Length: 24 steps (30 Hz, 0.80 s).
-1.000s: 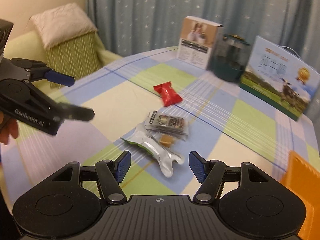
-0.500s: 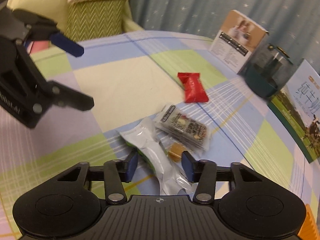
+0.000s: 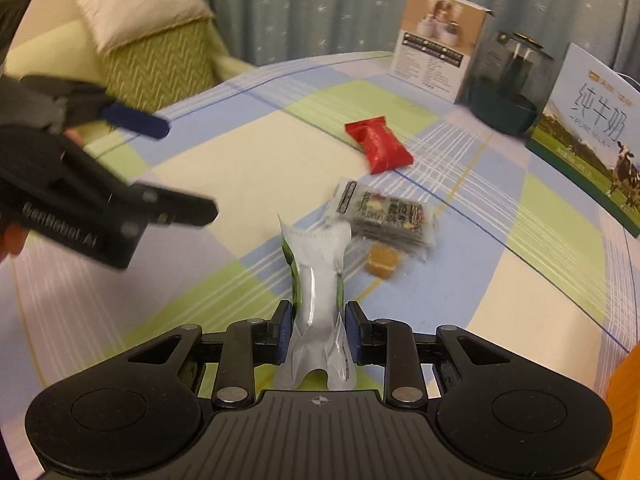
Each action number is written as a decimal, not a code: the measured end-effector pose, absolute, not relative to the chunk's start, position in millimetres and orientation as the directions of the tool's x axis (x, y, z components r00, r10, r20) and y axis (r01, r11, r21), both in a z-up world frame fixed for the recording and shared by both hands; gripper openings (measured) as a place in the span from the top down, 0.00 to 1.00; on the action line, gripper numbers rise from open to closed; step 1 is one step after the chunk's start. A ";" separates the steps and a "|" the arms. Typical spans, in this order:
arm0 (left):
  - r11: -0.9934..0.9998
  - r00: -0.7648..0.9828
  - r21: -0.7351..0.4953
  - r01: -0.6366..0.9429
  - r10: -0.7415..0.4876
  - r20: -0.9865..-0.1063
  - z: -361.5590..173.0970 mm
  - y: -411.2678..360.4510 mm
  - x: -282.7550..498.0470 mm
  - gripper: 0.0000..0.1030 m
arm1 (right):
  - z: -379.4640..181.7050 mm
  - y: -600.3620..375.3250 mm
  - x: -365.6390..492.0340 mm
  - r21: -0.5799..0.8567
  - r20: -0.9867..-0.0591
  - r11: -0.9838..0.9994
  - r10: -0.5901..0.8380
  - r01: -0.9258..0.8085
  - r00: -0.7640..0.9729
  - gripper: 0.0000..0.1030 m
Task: Organize snacks
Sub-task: 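Grasp the white-and-green snack pouch with the right tool, then grasp the clear packet with the brown cube using the left tool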
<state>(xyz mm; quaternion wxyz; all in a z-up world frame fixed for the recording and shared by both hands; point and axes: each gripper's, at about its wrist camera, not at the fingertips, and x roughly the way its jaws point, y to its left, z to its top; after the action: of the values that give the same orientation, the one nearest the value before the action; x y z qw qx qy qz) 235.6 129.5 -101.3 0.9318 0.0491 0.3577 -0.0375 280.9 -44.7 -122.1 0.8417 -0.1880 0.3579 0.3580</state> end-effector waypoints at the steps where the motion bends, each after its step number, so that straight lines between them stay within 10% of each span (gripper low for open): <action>1: 0.993 0.740 0.065 0.102 -0.032 -0.672 -101.2 129.3 235.7 0.07 | -122.5 -42.5 282.1 -0.066 -0.736 0.679 0.461 -0.731 0.495 0.73; 24: 0.978 0.718 0.015 0.209 -0.142 -0.681 -106.7 100.3 244.4 0.08 | -102.8 -119.1 261.2 0.180 -0.644 0.886 0.434 -0.427 0.630 0.74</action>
<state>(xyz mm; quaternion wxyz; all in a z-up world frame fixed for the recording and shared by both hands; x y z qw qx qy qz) 244.4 100.2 -106.7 0.9257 0.0455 0.3634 -0.0948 261.2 -119.1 -102.8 0.9028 0.0049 0.3579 0.2385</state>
